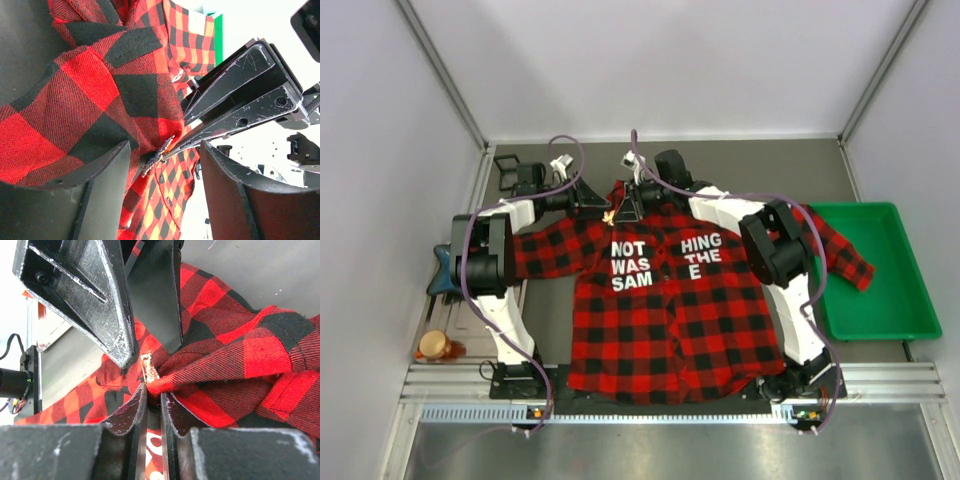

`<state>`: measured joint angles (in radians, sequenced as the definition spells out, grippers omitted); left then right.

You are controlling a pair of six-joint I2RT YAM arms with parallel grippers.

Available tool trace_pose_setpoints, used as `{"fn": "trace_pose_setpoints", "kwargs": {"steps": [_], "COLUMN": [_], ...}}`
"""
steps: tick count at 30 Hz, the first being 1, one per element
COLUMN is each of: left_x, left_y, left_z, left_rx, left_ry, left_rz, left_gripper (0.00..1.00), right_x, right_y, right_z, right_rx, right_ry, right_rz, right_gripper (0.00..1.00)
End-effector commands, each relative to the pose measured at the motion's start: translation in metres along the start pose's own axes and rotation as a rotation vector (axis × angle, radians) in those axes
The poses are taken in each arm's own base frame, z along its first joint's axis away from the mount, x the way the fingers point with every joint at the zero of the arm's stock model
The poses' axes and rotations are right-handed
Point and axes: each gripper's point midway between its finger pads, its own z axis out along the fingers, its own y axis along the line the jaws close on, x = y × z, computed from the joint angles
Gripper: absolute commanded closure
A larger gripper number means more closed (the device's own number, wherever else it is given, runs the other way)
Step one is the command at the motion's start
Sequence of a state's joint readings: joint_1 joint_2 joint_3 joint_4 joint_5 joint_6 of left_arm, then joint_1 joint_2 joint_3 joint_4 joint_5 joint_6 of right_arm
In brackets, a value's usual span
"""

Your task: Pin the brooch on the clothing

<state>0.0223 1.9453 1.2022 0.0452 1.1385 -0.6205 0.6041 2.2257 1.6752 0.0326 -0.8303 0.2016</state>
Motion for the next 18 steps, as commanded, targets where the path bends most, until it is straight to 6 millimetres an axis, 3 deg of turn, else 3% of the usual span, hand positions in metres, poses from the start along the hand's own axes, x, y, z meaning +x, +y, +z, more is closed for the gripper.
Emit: {"fn": "trace_pose_setpoints", "kwargs": {"steps": [1, 6, 11, 18], "left_x": [-0.002, 0.005, 0.013, 0.008], "left_y": [-0.026, -0.02, -0.013, -0.015], "left_z": [-0.001, 0.0, 0.0, 0.001], "left_rx": [0.045, 0.02, 0.002, 0.008], "left_ry": [0.003, 0.038, 0.065, 0.051], "left_rz": [0.054, 0.043, 0.004, -0.022], "left_gripper": [0.38, 0.43, 0.42, 0.42], "right_x": [-0.038, -0.039, -0.043, -0.042], "right_y": [0.031, 0.028, 0.024, 0.026], "right_z": [-0.011, -0.011, -0.013, -0.012], "right_rx": [-0.006, 0.019, 0.052, 0.05], "right_ry": [-0.065, -0.069, -0.086, -0.085], "right_rz": [-0.15, -0.148, -0.161, -0.188], "right_gripper": [1.0, 1.0, 1.0, 1.0]}}
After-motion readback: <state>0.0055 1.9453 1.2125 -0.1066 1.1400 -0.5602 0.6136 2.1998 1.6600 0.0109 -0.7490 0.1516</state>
